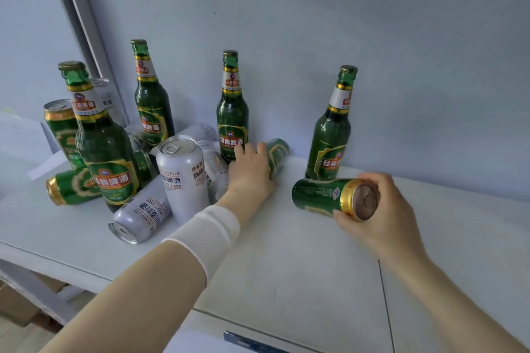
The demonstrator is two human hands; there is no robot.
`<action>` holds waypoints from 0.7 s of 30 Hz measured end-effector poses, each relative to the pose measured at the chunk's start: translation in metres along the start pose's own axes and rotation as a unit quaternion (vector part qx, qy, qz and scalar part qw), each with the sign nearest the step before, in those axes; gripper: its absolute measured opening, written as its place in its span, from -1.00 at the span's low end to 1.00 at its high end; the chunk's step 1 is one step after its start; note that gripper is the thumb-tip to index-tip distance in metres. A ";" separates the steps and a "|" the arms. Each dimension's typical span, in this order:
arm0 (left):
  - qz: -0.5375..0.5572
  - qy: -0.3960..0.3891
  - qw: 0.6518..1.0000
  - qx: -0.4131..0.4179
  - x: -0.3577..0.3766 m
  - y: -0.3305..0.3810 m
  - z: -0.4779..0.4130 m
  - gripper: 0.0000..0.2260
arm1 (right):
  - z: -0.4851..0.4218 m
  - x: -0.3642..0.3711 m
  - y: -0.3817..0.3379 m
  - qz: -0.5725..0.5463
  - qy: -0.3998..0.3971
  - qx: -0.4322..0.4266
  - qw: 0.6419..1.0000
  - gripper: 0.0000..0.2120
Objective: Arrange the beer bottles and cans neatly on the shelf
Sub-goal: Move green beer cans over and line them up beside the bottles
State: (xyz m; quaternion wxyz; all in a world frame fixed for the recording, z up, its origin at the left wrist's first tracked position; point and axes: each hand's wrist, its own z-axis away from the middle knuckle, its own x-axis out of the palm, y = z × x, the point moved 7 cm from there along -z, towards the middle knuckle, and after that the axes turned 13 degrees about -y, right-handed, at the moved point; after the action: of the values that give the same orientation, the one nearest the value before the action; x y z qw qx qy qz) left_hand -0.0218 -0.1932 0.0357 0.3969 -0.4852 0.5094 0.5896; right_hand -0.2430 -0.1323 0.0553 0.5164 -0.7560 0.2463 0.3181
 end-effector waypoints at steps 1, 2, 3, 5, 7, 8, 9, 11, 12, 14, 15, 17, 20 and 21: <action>0.014 0.004 1.000 0.015 -0.008 0.003 0.008 -0.45 | -0.003 -0.008 -0.002 -0.005 -0.006 0.007 1.000 -0.39; 0.026 0.009 0.999 0.029 -0.017 0.006 0.016 -0.46 | -0.006 -0.014 -0.004 -0.009 -0.016 0.015 1.000 -0.38; 0.030 0.013 0.999 0.043 -0.025 0.009 0.024 -0.45 | -0.011 -0.019 -0.004 -0.011 -0.030 0.023 0.999 -0.38; 0.016 0.014 0.997 0.069 -0.039 0.013 0.036 -0.43 | -0.021 -0.027 -0.004 -0.013 -0.061 0.039 0.997 -0.39; 0.011 0.011 0.996 0.089 -0.051 0.016 0.046 -0.42 | -0.032 -0.031 -0.004 -0.008 -0.089 0.049 0.995 -0.42; 0.019 0.010 0.995 0.099 -0.056 0.018 0.050 -0.43 | -0.036 -0.031 -0.006 -0.004 -0.102 0.050 0.993 -0.43; 0.031 0.010 0.993 0.110 -0.061 0.021 0.053 -0.43 | -0.039 -0.031 -0.007 -0.004 -0.112 0.050 0.992 -0.44; 0.056 0.004 0.990 0.132 -0.066 0.026 0.056 -0.46 | -0.043 -0.028 -0.008 -0.015 -0.122 0.045 0.991 -0.43; 0.066 0.000 0.988 0.140 -0.065 0.029 0.056 -0.47 | -0.044 -0.025 -0.008 -0.024 -0.127 0.041 0.991 -0.41; 0.084 0.005 0.984 0.154 -0.062 0.031 0.057 -0.49 | -0.042 -0.019 -0.008 -0.054 -0.132 0.032 0.989 -0.39; 0.089 0.012 0.983 0.161 -0.060 0.031 0.057 -0.49 | -0.040 -0.017 -0.008 -0.069 -0.130 0.026 0.989 -0.40; 0.099 0.028 0.978 0.180 -0.056 0.029 0.058 -0.46 | -0.035 -0.014 -0.006 -0.093 -0.121 0.019 0.988 -0.37; 0.209 0.047 0.957 0.195 -0.042 0.015 0.064 -0.23 | -0.023 0.000 0.014 -0.135 -0.121 0.038 0.983 -0.22; 0.266 0.046 0.944 0.192 -0.034 0.009 0.067 -0.13 | -0.016 0.009 0.024 -0.160 -0.126 0.049 0.978 -0.20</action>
State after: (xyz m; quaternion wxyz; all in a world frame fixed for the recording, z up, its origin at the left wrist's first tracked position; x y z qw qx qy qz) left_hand -0.0343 -0.1281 0.0714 0.2872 -0.2730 0.7409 0.5423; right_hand -0.2500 -0.1565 0.0377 0.6237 -0.7135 0.0702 0.3114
